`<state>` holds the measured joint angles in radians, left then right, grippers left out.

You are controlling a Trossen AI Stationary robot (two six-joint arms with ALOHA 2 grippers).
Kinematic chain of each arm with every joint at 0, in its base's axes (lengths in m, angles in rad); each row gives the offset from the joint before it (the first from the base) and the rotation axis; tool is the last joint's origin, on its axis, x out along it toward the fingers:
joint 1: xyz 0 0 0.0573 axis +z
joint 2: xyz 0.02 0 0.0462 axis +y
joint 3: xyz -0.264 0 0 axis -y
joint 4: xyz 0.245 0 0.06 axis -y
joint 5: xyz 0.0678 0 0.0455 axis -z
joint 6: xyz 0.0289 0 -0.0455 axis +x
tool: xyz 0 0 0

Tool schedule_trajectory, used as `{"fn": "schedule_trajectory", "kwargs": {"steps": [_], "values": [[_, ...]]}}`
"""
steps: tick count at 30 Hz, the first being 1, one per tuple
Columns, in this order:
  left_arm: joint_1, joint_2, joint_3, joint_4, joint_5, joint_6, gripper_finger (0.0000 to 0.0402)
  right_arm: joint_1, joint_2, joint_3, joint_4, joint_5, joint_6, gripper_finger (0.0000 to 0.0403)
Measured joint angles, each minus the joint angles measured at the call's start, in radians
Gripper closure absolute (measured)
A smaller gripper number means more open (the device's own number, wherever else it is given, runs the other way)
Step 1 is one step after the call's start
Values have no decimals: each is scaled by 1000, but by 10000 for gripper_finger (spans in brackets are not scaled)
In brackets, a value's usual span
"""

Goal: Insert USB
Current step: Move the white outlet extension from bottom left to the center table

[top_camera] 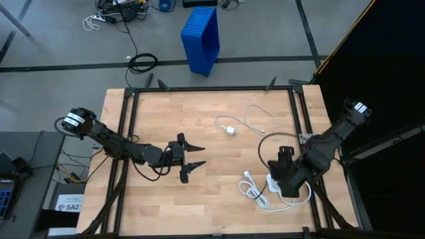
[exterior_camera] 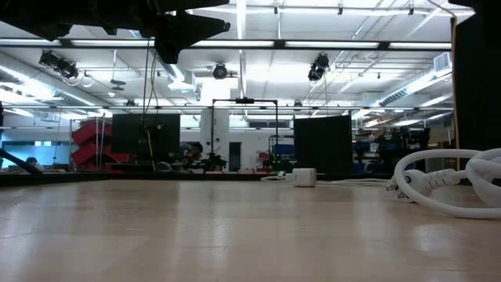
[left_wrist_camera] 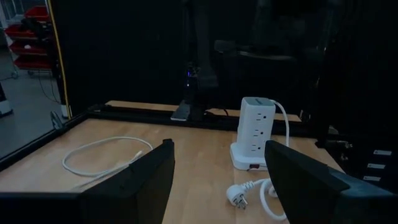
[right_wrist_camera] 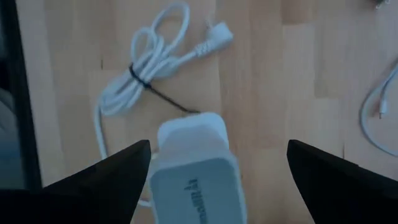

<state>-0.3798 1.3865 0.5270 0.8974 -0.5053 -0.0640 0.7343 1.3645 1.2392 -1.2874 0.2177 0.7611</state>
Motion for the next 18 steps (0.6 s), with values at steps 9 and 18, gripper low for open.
{"fn": "schedule_trajectory", "kwargs": {"steps": [9, 18], "values": [[0, 0, 0, -4, 0, 0, 168, 12, 66, 0, -50, -81, 106, 54], [0, 1, 0, -7, 0, -4, 168, 29, 71, -1, -63, -117, 146, 55]]}}
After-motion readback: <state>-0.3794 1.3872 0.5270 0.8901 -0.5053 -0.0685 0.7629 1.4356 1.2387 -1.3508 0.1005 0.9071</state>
